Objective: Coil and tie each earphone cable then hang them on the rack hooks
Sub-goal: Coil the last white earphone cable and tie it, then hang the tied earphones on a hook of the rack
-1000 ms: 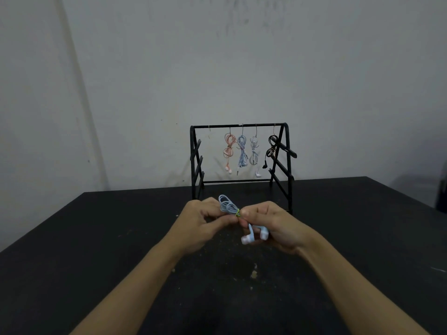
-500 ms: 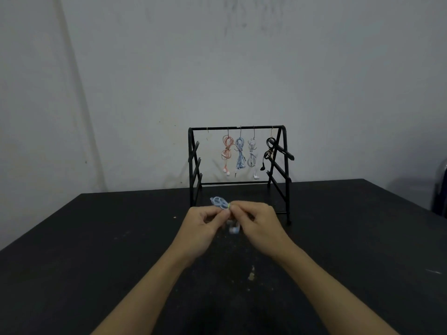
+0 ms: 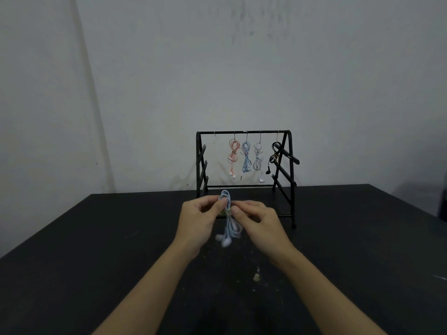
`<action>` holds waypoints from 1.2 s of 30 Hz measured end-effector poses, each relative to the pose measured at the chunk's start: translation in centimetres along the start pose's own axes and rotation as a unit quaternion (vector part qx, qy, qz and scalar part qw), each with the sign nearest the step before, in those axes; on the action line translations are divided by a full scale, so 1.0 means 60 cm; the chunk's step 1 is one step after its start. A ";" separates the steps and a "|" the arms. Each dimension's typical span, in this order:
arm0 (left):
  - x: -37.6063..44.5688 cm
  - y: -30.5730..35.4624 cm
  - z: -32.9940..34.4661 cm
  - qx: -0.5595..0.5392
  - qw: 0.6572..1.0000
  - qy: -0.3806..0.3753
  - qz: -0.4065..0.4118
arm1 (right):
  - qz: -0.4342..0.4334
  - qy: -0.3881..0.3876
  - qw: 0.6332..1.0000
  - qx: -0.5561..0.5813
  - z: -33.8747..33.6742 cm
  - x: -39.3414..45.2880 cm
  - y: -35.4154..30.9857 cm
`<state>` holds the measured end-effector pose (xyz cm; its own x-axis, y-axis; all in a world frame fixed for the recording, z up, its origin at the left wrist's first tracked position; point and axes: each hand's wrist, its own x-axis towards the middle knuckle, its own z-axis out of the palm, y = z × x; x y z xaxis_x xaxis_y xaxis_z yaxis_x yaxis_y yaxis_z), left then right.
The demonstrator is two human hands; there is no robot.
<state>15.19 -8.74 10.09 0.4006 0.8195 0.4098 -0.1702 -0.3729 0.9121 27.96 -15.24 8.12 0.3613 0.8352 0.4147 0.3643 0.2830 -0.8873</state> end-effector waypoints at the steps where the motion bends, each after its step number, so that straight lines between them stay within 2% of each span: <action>1: -0.001 0.001 -0.002 0.016 1.000 -0.015 0.007 | -0.004 0.003 0.999 0.038 -0.001 0.000 -0.007; 3: -0.007 0.008 -0.002 0.048 0.997 -0.055 0.016 | -0.006 0.011 0.996 0.083 0.000 0.001 -0.021; 5: -0.011 0.012 -0.002 0.085 0.993 -0.078 0.032 | -0.019 0.030 0.997 0.076 0.000 0.002 -0.031; 7: -0.011 0.016 -0.004 0.137 0.986 -0.081 0.053 | -0.035 0.044 0.998 0.029 -0.002 0.004 -0.036; 9: -0.009 0.016 -0.006 0.195 0.975 -0.082 0.063 | -0.056 0.051 0.995 -0.066 -0.003 0.006 -0.041; 11: -0.004 0.014 -0.008 0.230 0.967 -0.084 0.065 | -0.102 0.064 0.972 -0.201 0.001 0.008 -0.050; 12: -0.001 0.014 -0.009 0.248 0.963 -0.084 0.071 | -0.113 0.064 0.964 -0.234 0.005 0.009 -0.056; 14: 0.009 0.013 -0.014 0.269 0.956 -0.074 0.086 | -0.071 0.041 0.979 -0.185 0.014 0.018 -0.061; 16: 0.020 0.012 -0.019 0.238 0.966 -0.055 0.078 | 0.031 0.004 0.999 -0.022 0.022 0.033 -0.066; 18: 0.029 0.010 -0.023 0.195 0.978 -0.039 0.066 | 0.132 -0.035 0.981 0.142 0.025 0.052 -0.072; 20: 0.038 0.006 -0.021 0.124 0.991 -0.029 0.049 | 0.169 -0.050 0.959 0.222 0.029 0.074 -0.074; 24: 0.068 -0.002 -0.008 -0.012 1.000 -0.005 -0.013 | 0.137 -0.032 0.978 0.153 0.038 0.119 -0.075; 30: 0.144 -0.020 0.005 -0.084 0.994 0.040 -0.064 | 0.111 0.002 0.986 0.125 0.041 0.201 -0.066; 33: 0.187 -0.029 0.023 -0.119 0.987 0.070 -0.083 | 0.054 0.008 0.999 0.006 0.032 0.255 -0.062; 36: 0.229 -0.042 0.052 -0.172 0.974 0.107 -0.097 | -0.030 0.007 0.987 -0.158 0.022 0.330 -0.049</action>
<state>23.91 2.12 13.37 0.2640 0.9460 0.1883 -0.4157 -0.0645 0.9072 32.92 1.08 18.65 0.3420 0.8138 0.4698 0.6347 0.1686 -0.7541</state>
